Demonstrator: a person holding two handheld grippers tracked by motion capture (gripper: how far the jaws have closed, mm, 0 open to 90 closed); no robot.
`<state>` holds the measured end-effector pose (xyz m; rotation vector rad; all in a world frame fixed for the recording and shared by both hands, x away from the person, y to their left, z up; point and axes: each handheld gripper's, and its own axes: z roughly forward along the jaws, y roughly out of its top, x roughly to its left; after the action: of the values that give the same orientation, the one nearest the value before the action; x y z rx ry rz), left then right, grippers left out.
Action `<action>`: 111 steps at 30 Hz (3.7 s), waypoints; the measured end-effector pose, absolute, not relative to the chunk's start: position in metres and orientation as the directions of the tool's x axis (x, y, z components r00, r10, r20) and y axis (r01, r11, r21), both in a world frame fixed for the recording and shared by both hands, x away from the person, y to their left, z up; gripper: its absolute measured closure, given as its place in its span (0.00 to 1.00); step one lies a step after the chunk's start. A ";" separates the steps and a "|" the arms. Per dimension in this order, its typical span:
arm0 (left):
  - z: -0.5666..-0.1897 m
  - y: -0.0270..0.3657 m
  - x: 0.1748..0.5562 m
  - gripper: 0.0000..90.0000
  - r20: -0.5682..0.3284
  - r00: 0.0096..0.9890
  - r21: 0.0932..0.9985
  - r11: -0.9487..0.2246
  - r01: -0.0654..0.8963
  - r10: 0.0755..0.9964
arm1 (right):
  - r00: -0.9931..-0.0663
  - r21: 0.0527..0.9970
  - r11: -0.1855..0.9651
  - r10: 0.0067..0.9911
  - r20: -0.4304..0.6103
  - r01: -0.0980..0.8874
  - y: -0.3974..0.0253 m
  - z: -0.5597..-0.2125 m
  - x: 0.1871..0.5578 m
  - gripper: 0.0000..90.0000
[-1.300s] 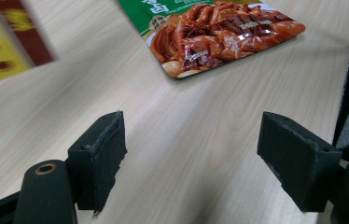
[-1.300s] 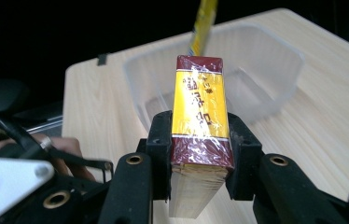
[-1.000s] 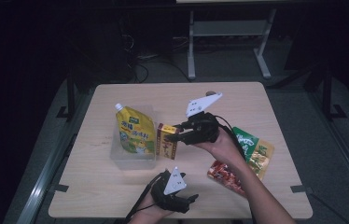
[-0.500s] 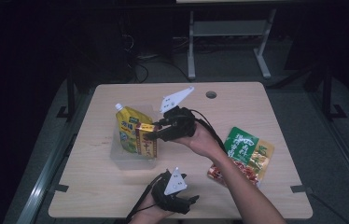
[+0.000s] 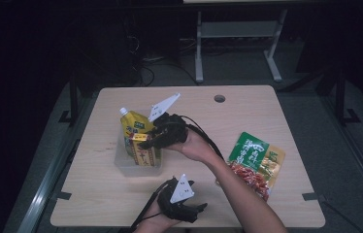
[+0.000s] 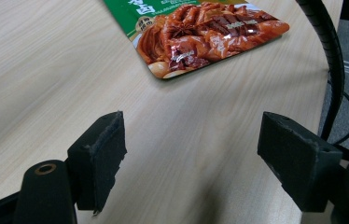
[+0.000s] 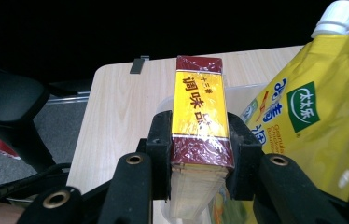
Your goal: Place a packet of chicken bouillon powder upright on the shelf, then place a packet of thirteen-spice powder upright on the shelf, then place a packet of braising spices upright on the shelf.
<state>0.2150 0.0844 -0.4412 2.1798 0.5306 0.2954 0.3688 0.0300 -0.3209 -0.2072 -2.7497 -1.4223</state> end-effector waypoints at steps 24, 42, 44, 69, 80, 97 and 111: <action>-0.442 0.082 0.214 0.25 0.040 0.889 0.793 -0.556 0.250 0.457 | -0.987 0.760 0.630 0.107 0.117 0.159 0.055 -0.366 0.374 0.73; -0.442 0.082 0.213 0.25 0.029 0.887 0.795 -0.548 0.258 0.460 | -0.985 0.781 0.601 0.124 0.119 0.170 0.047 -0.360 0.370 0.65; -0.442 0.082 0.214 0.25 0.030 0.887 0.795 -0.548 0.258 0.461 | -0.985 0.782 0.599 0.125 0.120 0.172 0.045 -0.359 0.369 0.64; -0.441 0.085 0.218 0.26 0.045 0.885 0.792 -0.557 0.251 0.463 | -0.976 0.810 0.547 0.155 0.150 0.212 -0.002 -0.345 0.362 0.54; -0.440 0.086 0.220 0.26 0.048 0.887 0.794 -0.556 0.246 0.460 | -0.967 0.808 0.535 0.198 0.164 0.246 -0.033 -0.342 0.361 0.50; -0.435 0.087 0.225 0.24 0.029 0.885 0.813 -0.526 0.250 0.464 | -0.931 0.787 0.516 0.304 0.200 0.337 -0.099 -0.352 0.356 0.42; -0.437 0.086 0.226 0.24 0.035 0.889 0.808 -0.536 0.243 0.456 | -0.895 0.783 0.481 0.395 0.208 0.395 -0.151 -0.356 0.346 0.40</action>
<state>0.2263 0.0859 -0.4366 2.1583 0.5011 0.3029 0.3459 -0.1510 -0.3556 -0.7212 -2.7040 -1.4296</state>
